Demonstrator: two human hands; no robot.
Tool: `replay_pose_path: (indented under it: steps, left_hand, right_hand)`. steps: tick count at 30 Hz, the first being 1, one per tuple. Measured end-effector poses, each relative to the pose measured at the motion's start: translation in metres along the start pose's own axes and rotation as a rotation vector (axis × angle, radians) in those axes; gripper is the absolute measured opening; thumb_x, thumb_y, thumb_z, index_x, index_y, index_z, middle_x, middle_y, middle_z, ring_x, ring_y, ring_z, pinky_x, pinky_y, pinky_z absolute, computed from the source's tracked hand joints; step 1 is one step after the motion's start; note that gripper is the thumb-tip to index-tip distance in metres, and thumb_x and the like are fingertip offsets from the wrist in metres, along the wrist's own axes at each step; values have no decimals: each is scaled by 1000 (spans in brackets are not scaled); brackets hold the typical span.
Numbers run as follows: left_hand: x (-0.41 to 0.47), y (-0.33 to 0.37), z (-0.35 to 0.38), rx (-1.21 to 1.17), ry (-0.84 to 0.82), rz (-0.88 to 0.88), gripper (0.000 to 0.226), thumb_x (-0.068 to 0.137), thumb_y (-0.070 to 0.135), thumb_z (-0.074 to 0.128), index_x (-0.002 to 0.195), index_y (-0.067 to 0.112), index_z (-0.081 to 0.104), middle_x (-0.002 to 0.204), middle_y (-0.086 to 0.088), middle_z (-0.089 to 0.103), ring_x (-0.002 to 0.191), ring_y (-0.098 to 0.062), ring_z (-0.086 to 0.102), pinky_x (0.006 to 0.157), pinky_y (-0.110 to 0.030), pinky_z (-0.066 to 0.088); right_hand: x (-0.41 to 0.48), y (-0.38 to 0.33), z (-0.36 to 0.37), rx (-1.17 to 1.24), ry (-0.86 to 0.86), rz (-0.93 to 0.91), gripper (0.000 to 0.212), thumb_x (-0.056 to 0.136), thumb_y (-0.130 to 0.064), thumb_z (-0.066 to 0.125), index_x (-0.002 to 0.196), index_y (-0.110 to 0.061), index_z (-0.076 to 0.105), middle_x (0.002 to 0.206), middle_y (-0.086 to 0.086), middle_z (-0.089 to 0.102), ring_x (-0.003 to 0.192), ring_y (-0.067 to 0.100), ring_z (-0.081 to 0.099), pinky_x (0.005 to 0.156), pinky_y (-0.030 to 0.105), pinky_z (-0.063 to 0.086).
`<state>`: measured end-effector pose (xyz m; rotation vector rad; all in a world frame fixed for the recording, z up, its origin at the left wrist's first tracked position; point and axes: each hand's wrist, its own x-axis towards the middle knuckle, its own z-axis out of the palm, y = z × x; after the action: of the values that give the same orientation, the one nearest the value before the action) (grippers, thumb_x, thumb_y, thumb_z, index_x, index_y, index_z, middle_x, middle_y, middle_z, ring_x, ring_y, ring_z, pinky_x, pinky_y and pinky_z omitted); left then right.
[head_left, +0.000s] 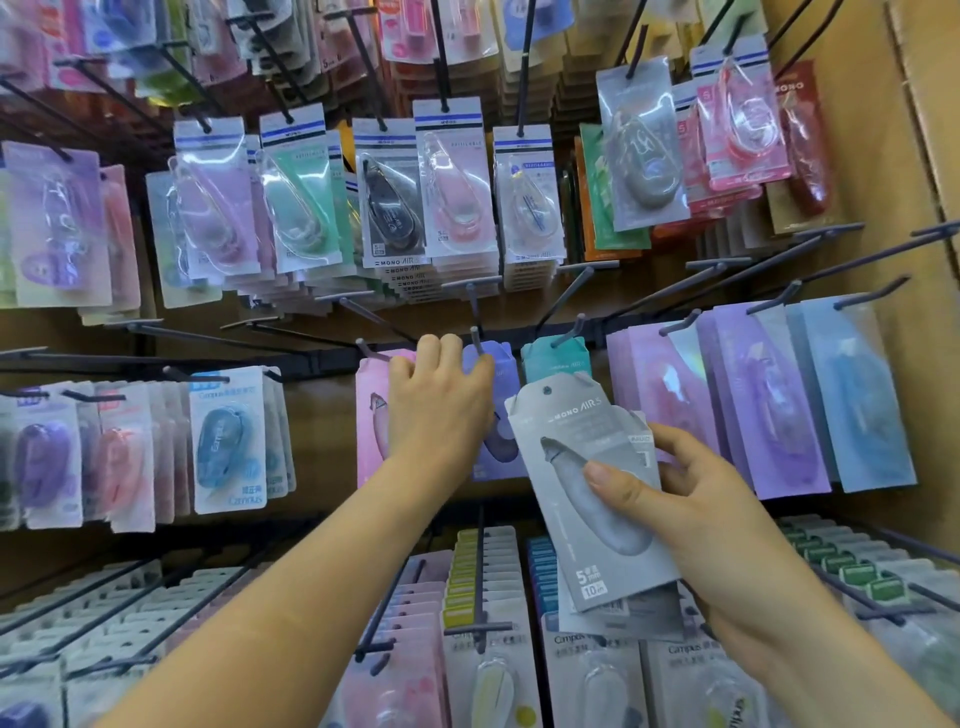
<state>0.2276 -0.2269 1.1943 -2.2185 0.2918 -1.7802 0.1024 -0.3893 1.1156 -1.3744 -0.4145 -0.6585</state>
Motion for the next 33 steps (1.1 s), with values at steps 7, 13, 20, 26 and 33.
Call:
replay_pose_path:
  steps: [7,13,20,26,33]
  left_hand:
    - [0,2,-2,-63,-157,123,58,81,39,69,134,33,46,136,-8,42,119,-29,37,83,-40,34]
    - [-33,0,-65,-1686,-383,-630,29,101,37,45,105,24,70,93,1,76,88,-16,70,71,-28,55]
    - [-83,21,-88,-1946,-404,-527,40,77,31,71,113,16,61,101,-7,75,94,-25,73,86,-45,58]
    - [-86,9,-89,-2135,-425,-658,38,85,23,61,121,12,56,104,-8,75,96,-25,72,86,-48,58]
    - [-93,-18,-77,-1936,-92,-588,59,91,10,60,134,47,43,108,-2,74,96,-25,72,81,-45,58]
  right_hand:
    - [-4,-7,6,37,-4,4,68,52,-30,80,115,-29,54,90,2,77,80,20,75,60,30,58]
    - [-4,-6,11,106,119,-94,68,51,-32,80,112,-37,50,89,-14,75,80,10,74,61,27,59]
    - [-8,-8,26,272,-34,-101,49,75,-18,67,122,-26,56,107,6,75,96,25,73,78,39,61]
    - [-7,-6,18,247,-70,-79,37,92,-5,54,126,-19,61,111,8,74,103,26,70,81,34,60]
    - [-7,-5,1,201,141,-140,22,86,-13,62,106,-18,69,99,2,77,93,18,73,73,31,61]
